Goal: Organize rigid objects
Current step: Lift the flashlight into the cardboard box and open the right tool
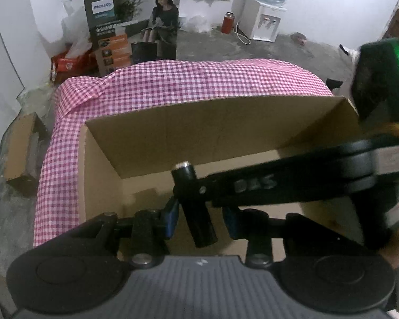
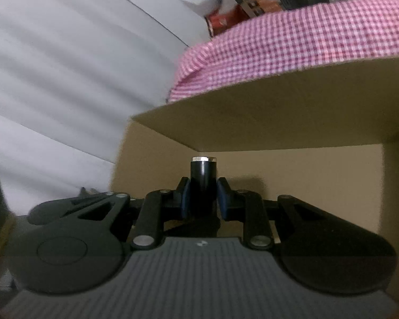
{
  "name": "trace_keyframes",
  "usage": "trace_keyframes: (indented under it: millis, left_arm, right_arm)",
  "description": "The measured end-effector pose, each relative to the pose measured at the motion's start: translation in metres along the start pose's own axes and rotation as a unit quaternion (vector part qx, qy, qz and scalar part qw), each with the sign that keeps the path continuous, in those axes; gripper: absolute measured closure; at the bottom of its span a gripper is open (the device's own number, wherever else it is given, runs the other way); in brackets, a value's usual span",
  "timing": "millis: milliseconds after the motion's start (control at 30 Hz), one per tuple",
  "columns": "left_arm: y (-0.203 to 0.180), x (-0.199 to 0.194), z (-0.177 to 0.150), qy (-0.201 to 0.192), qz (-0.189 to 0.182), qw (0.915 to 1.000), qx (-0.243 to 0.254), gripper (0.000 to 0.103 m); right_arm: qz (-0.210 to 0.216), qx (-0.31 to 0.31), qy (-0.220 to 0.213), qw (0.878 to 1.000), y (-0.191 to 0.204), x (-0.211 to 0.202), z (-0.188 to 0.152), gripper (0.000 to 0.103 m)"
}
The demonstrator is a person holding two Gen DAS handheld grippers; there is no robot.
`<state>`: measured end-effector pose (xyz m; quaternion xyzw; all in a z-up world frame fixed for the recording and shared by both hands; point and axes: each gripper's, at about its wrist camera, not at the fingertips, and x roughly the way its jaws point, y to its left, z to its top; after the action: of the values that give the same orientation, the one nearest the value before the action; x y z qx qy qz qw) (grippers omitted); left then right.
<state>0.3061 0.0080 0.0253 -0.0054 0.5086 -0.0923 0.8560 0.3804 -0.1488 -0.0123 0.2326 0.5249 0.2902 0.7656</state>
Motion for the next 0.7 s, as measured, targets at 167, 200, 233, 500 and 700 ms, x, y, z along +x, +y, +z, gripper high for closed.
trace_keyframes:
  millis: [167,200,233,500,700]
  left_arm:
    - [-0.008,0.006,0.001,-0.009,0.021,0.9994,0.024,0.059]
    - [-0.009,0.004,0.000,-0.014,0.024,0.9993,0.026,0.057]
    - [-0.010,0.002,-0.001,-0.017,0.023,0.9992,0.027,0.056]
    - [-0.011,-0.047,-0.012,-0.070,0.003,0.9972,0.026,0.033]
    - [-0.029,-0.104,-0.040,-0.120,-0.030,0.9911,0.049,0.021]
  right_arm:
    - [-0.010,0.013,0.021,1.000,-0.006,0.031,0.003,0.081]
    - [-0.011,0.013,0.021,1.000,-0.006,0.035,0.003,0.081]
    - [-0.008,0.013,0.020,1.000,-0.005,0.037,0.003,0.081]
    - [0.007,-0.007,-0.038,0.999,0.014,-0.008,-0.001,0.069]
    - [0.019,-0.044,-0.113,0.992,0.032,-0.095,-0.039,0.060]
